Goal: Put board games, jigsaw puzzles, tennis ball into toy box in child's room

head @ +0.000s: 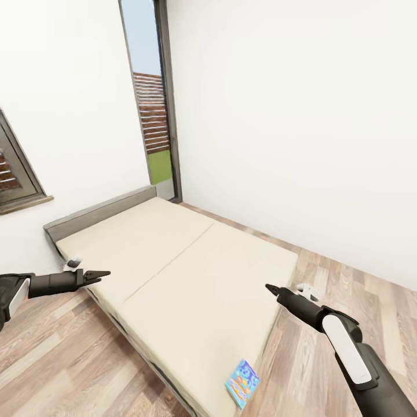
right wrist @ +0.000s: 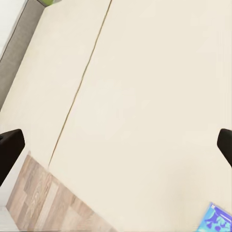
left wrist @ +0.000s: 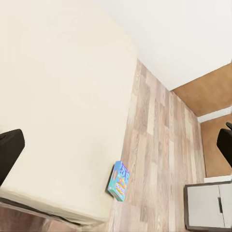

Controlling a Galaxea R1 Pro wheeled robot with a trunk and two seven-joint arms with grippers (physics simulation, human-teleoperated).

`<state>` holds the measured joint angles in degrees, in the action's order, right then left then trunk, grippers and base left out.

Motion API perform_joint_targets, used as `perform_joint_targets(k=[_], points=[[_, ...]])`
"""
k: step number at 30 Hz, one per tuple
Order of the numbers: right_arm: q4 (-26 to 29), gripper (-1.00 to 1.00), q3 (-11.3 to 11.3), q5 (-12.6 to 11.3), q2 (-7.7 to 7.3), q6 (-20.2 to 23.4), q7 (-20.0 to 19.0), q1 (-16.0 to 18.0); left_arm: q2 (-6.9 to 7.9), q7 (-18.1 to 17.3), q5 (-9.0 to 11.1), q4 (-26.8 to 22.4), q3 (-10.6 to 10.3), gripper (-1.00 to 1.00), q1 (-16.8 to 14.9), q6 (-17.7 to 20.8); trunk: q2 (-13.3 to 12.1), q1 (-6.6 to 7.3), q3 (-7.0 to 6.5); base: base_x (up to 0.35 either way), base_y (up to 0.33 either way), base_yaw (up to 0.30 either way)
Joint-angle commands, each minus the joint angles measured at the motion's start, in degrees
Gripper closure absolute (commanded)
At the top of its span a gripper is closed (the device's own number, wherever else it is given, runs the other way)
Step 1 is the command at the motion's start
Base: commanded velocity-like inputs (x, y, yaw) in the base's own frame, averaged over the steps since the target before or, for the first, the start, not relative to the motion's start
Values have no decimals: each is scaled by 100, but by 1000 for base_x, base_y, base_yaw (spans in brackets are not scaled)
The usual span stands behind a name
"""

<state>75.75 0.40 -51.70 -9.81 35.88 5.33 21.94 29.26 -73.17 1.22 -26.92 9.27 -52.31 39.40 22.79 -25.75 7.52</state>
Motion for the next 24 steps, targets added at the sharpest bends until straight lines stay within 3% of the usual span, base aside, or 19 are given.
perform_joint_targets(k=[1, 9, 17, 24], points=[[10, -100, 4, -60, -4, 16, 56, 3, 0, -13, 10, 2, 4, -100, -7, 59, 13, -4, 13, 0, -34, 288], [17, -100, 4, -60, -4, 16, 56, 3, -1, -14, 10, 2, 4, -100, -7, 61, 13, -4, 31, 0, -64, 246], [36, -100, 4, -68, -4, 16, 55, 3, -2, -17, 10, 1, 4, -100, -7, 63, 13, -4, 40, 0, -84, 42], [36, -100, 4, -61, 1, 16, 56, 3, -1, -21, 10, -4, 4, -100, -7, 66, 13, -4, 79, 0, -227, 106]])
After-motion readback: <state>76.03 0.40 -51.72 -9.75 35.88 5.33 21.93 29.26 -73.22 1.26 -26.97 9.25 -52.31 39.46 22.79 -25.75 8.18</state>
